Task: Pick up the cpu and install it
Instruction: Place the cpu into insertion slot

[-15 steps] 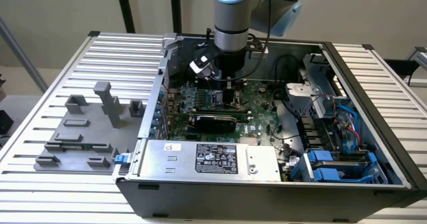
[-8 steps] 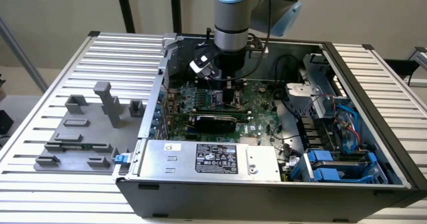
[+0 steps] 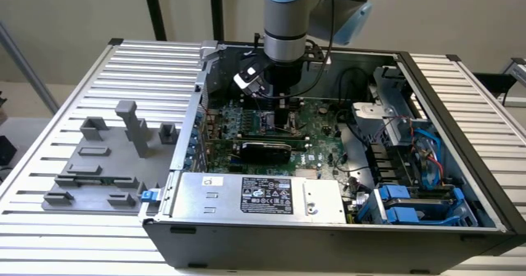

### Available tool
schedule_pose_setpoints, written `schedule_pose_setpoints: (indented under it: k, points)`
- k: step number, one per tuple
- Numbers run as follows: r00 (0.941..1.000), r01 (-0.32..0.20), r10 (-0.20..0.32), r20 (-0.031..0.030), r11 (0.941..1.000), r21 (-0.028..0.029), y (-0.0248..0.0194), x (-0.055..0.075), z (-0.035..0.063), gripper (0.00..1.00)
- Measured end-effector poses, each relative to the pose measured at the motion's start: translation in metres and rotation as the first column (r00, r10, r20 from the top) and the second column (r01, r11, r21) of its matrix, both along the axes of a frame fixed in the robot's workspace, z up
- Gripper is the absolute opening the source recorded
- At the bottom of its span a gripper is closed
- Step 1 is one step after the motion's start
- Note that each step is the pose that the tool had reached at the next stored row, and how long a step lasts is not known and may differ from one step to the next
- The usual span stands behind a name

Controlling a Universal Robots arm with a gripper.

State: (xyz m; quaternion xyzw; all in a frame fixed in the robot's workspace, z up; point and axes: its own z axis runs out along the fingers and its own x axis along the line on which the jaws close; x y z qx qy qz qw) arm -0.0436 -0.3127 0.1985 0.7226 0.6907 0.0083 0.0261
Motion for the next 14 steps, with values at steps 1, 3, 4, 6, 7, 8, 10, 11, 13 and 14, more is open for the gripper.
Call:
schedule_pose_setpoints:
  k: [1,3,4,6,7,8,10,11,13,14]
  points:
    - [1.0,0.0,0.0,0.0,1.0,0.0048,0.0,-0.0001,0.0,0.62]
    - [1.0,0.0,0.0,-0.0003,0.9999,0.0138,-0.0001,-0.0005,0.0002,0.62]
    - [1.0,0.001,-0.001,-0.0006,0.9998,0.0178,-0.0003,-0.0007,0.0004,0.62]
    - [1.0,0.001,-0.001,-0.0007,0.9997,0.0235,-0.0002,-0.0008,0.0004,0.62]
    - [1.0,0.001,-0.001,-0.0008,0.9997,0.024,-0.0002,-0.0008,0.0003,0.62]
    - [1.0,0.001,-0.001,-0.0008,0.9997,0.0241,-0.0001,-0.0008,0.0002,0.62]
    - [1.0,0.001,-0.001,-0.0005,0.9997,0.0248,-0.0002,-0.0007,0.0009,0.62]
    - [1.0,0.001,-0.001,-0.0002,0.9997,0.0254,-0.0002,-0.0007,0.0017,0.62]
    - [1.0,0.001,-0.001,-0.0002,0.9997,0.0259,-0.0004,-0.0006,0.004,0.62]
    - [1.0,0.001,-0.001,-0.0003,0.9997,0.0261,-0.0005,-0.0006,0.0051,0.62]
